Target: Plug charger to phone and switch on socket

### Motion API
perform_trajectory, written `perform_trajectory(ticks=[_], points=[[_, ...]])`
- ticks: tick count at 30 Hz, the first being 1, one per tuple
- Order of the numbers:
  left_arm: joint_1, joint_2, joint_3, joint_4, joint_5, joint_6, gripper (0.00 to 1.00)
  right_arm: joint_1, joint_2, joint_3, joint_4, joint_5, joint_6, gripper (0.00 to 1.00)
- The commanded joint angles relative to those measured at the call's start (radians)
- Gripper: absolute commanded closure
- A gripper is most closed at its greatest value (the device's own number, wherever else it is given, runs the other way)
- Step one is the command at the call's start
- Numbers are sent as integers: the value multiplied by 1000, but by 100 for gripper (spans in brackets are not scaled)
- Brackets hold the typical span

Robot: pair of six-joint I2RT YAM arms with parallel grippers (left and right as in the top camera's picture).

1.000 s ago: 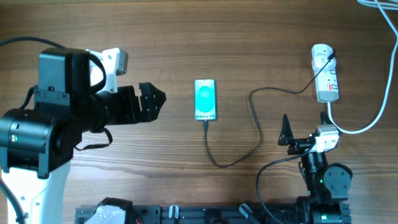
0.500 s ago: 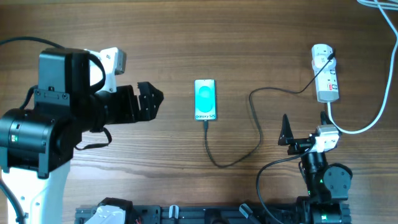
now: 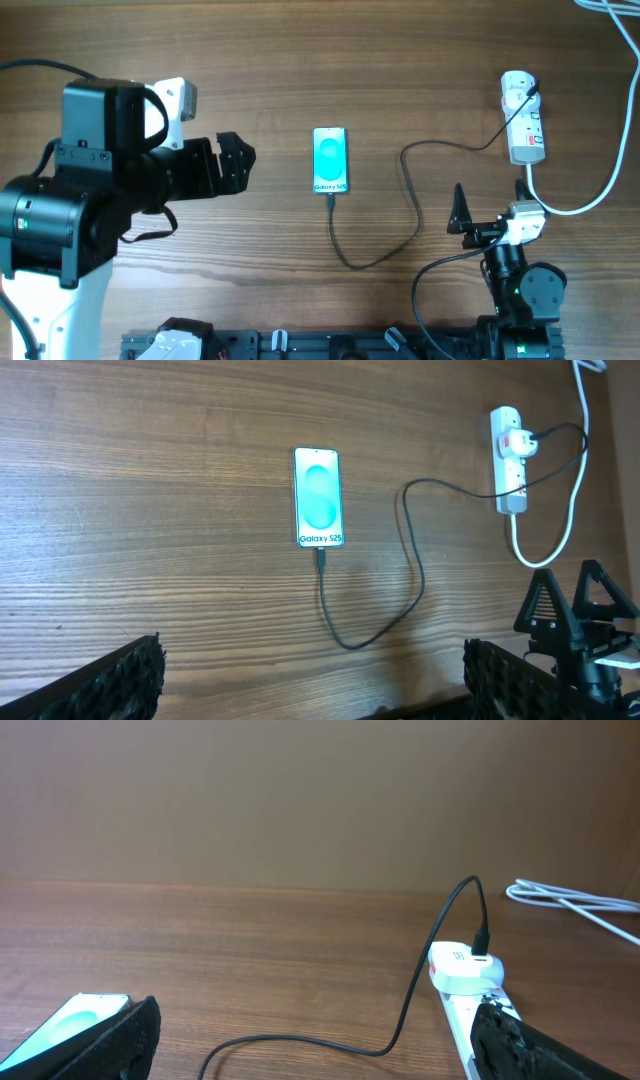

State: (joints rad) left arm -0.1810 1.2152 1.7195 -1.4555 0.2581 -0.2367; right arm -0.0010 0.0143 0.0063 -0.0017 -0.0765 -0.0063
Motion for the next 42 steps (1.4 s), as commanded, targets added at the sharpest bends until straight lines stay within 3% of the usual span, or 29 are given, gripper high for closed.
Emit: perform_trajectory(ticks=[1, 5, 13, 25, 36, 42], points=[[4, -43, -1, 0, -21, 21, 0, -4, -11, -1, 2, 16, -19, 0], [4, -88, -30, 18, -24, 21, 0, -4, -11, -1, 2, 16, -19, 0], [6, -257, -283, 182, -35, 20, 0, -4, -11, -1, 2, 16, -19, 0], [99, -400, -370, 193, -35, 74, 0, -4, -11, -1, 2, 16, -19, 1], [99, -647, -797, 593, -35, 80, 0, -4, -11, -1, 2, 16, -19, 0], [101, -749, -967, 738, -35, 80, 0, -4, -11, -1, 2, 16, -19, 0]])
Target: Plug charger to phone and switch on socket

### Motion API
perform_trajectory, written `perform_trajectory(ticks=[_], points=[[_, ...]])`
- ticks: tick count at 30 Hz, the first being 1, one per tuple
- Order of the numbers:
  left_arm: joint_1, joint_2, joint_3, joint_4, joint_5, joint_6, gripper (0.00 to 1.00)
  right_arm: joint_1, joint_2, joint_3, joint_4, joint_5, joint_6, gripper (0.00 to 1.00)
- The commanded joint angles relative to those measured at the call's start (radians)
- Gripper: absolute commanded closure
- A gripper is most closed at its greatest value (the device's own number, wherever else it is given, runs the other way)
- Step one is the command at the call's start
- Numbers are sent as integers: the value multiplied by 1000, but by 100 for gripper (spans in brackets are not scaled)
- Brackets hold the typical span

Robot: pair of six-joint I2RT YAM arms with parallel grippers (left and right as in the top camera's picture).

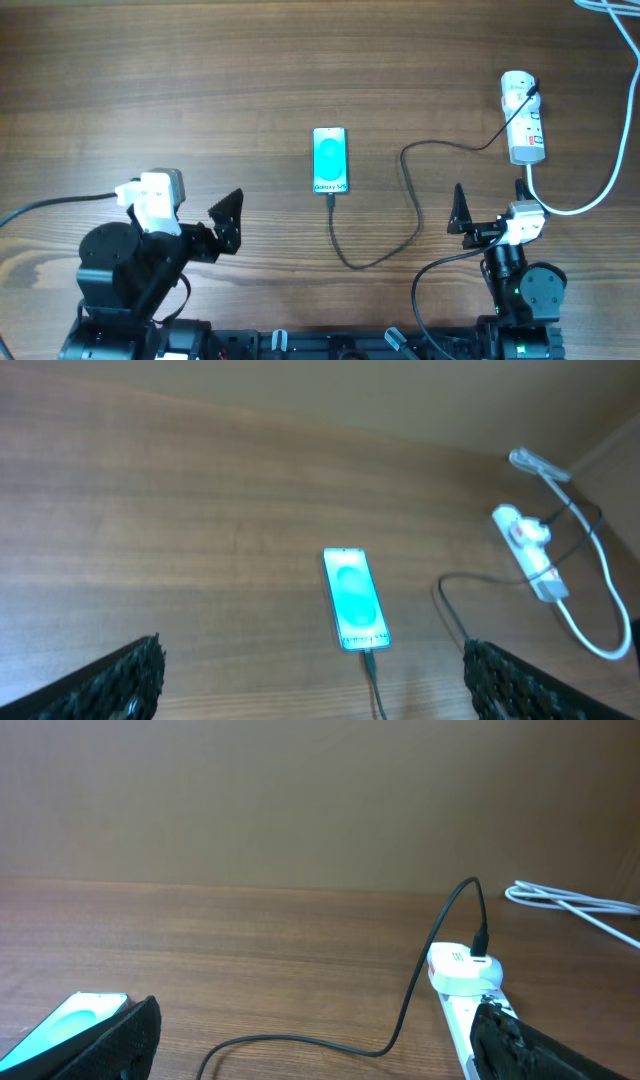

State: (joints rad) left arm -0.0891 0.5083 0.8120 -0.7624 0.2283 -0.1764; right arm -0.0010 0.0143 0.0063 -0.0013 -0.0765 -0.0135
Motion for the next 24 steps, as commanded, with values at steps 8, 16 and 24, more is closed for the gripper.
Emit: perform_trajectory(ticks=[8, 16, 24], points=[[9, -70, -145, 129, -6, 20, 0, -4, -11, -1, 1, 16, -12, 0], [9, -190, -269, 261, -5, 18, 0, -4, -11, -1, 1, 16, -12, 0], [9, -301, -455, 506, -6, 12, 0, -4, -10, -1, 1, 16, -12, 0]])
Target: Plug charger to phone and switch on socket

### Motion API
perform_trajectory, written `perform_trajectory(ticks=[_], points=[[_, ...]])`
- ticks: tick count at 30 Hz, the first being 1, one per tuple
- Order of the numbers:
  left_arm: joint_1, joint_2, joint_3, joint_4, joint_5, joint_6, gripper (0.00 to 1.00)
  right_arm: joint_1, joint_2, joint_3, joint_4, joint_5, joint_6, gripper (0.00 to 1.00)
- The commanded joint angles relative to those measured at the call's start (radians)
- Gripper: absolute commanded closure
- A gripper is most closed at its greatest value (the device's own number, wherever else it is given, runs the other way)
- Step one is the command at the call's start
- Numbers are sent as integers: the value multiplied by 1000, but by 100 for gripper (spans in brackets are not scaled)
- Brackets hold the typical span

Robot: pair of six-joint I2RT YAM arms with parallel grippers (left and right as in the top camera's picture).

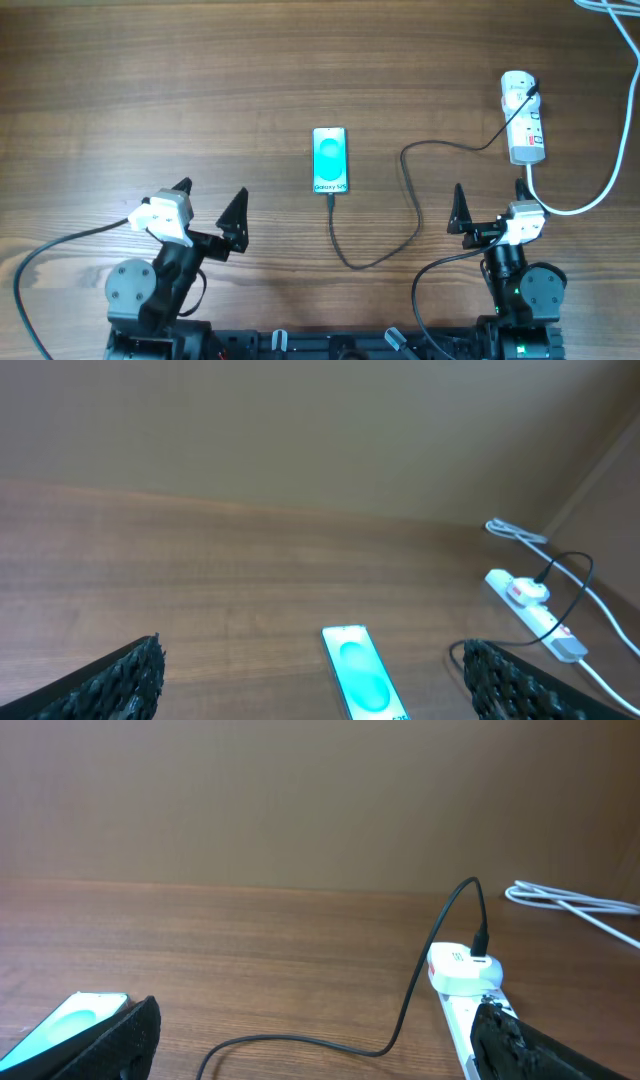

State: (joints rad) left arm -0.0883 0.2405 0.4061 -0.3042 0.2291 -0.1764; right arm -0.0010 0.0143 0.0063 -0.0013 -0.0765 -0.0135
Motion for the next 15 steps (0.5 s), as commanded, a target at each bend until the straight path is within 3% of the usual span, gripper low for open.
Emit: perform_trajectory(ticks=[1, 9, 15], points=[[8, -43, -73, 83, -7, 12, 0, -4, -11, -1, 1, 16, -12, 0], [8, -103, -178, 251, -14, 11, 0, -4, -10, -1, 1, 16, -12, 0], [8, -176, -225, 276, -110, -23, 0, -4, -10, -1, 1, 16, -12, 0]])
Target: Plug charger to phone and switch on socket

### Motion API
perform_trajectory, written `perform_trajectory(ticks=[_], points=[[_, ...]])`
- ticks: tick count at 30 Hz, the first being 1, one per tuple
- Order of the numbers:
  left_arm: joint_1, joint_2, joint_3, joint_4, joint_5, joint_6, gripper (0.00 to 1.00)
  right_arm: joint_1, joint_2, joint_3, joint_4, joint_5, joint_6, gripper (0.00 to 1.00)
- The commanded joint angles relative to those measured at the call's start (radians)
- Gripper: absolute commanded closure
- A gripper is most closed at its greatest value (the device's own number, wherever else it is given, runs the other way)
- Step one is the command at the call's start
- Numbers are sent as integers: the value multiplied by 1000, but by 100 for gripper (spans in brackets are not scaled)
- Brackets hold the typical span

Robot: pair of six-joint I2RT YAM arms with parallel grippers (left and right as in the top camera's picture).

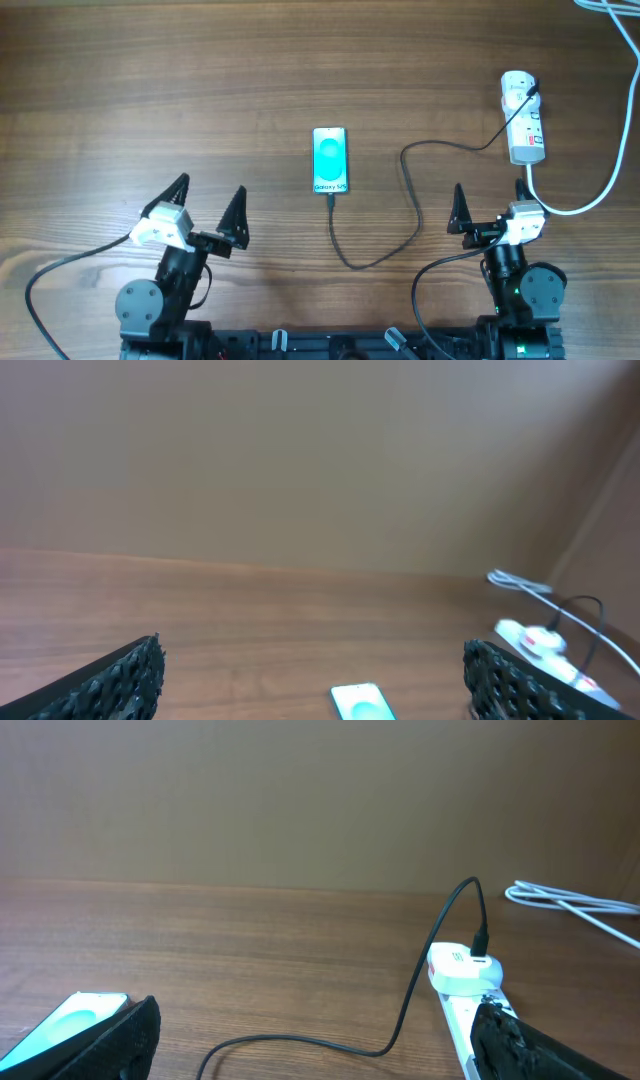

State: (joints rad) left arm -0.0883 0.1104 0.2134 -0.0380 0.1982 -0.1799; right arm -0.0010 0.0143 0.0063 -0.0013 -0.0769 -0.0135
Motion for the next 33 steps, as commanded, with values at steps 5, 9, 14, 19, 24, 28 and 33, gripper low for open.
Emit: perform_trajectory(ticks=[5, 9, 14, 19, 24, 28, 33], points=[[8, -83, -77, 62, -89, -19, 0, -4, -10, -1, 1, 16, -12, 0], [8, -100, -118, 142, -89, -18, 0, -4, -10, -1, 1, 17, -12, 0], [8, -108, -150, 204, -89, -18, 0, -4, -10, -1, 1, 17, -12, 0], [8, -108, -150, 204, -116, -18, 0, -4, -10, -1, 1, 17, -12, 0], [8, -108, -151, 212, -122, -18, 0, -4, -10, -1, 1, 17, -12, 0], [8, -108, -209, 356, -121, -18, 0, -4, -10, -1, 1, 17, -11, 0], [8, -108, -208, 355, -122, -9, 0, -4, -10, -1, 1, 17, -12, 0]])
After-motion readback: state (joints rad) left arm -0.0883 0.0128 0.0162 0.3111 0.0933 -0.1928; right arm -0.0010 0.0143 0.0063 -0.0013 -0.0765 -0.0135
